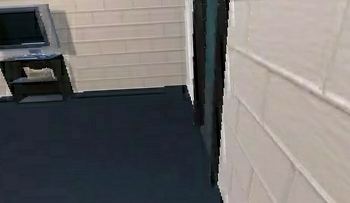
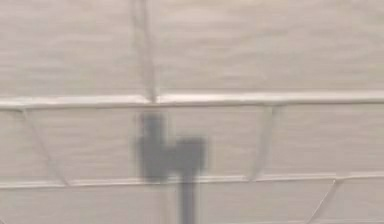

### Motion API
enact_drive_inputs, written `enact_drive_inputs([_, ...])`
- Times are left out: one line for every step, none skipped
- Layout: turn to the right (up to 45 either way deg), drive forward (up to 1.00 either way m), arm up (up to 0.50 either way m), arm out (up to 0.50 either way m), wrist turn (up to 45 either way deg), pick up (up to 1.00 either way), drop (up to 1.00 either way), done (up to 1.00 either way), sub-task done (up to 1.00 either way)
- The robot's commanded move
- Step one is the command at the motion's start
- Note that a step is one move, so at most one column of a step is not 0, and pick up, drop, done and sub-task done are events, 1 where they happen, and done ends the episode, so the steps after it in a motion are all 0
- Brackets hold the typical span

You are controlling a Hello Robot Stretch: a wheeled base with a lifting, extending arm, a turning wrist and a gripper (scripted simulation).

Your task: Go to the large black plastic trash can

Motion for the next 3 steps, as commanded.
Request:
enact_drive_inputs([0.0, 1.00, 0.00, 0.00, 0.0, 0.00, 0.00, 0.00, 0.00])
enact_drive_inputs([-6.0, 0.00, 0.00, 0.00, 0.0, 0.00, 0.00, 0.00, 0.00])
enact_drive_inputs([0.0, 0.45, 0.00, 0.00, 0.0, 0.00, 0.00, 0.00, 0.00])
